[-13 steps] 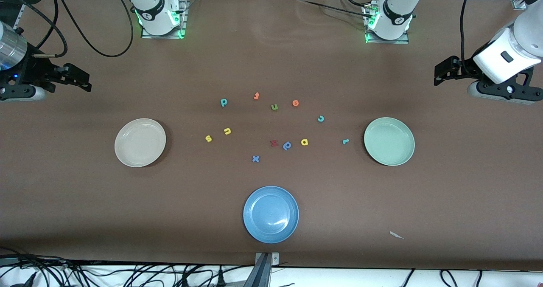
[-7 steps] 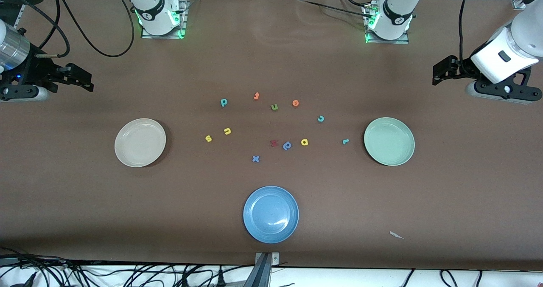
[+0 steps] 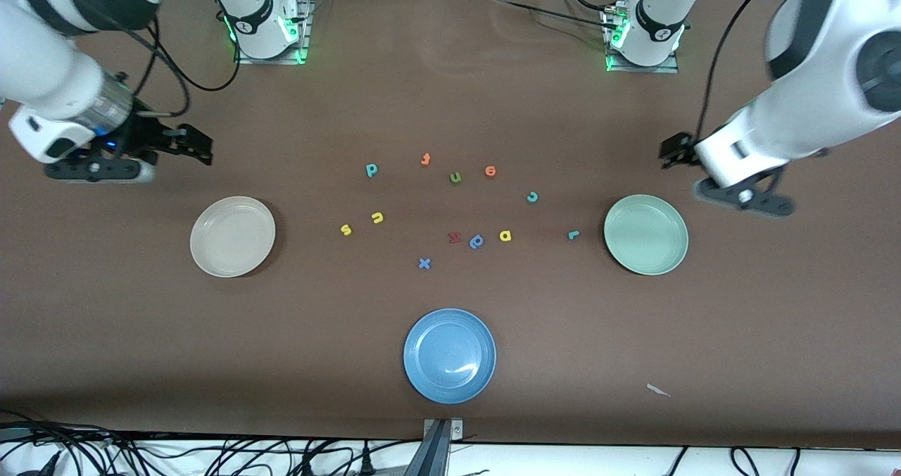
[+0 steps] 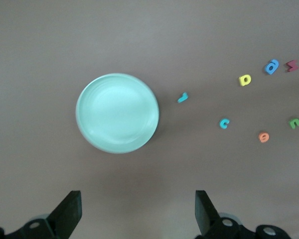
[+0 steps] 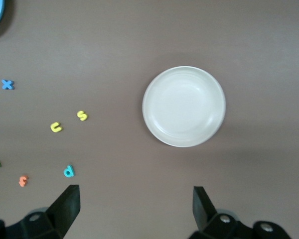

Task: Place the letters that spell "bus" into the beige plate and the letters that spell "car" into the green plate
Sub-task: 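Grasp the c with the left gripper while the right gripper grasps the s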

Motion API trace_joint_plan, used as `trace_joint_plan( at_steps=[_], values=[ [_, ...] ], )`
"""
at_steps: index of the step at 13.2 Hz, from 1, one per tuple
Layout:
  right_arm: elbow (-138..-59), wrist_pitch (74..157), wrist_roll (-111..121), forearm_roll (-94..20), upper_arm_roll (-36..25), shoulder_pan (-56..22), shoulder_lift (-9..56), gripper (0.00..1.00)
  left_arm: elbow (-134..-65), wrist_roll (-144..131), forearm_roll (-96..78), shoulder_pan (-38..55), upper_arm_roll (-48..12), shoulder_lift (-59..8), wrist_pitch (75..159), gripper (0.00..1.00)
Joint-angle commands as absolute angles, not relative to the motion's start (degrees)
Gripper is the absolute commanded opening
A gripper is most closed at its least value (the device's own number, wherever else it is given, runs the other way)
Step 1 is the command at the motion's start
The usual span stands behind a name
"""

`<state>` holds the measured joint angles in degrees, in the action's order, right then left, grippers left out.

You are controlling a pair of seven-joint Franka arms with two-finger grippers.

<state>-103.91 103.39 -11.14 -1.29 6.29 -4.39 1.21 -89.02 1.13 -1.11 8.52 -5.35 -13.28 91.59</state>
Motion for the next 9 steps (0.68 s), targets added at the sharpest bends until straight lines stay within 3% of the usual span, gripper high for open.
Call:
trace_joint_plan(
  at_steps=[1, 6, 9],
  values=[
    [-108.3, 109.4, -14.9, -1.8, 9.5, -4.3, 3.1, 1.00, -87.5, -2.1, -1.5, 12.9, -5.1, -19.2, 96.0, 1.00],
    [-108.3, 119.5, -19.7, -0.8, 10.5, -10.3, 14.7, 1.00, -88.3, -8.2, -4.0, 20.3, -5.1, -29.4, 108.5, 1.00],
    [-107.9, 125.6, -19.7, 1.4, 10.5, -13.8, 21.6, 1.00, -93.7, -10.4, -4.0, 23.0, -5.1, -30.8, 114.6, 0.98]
  ],
)
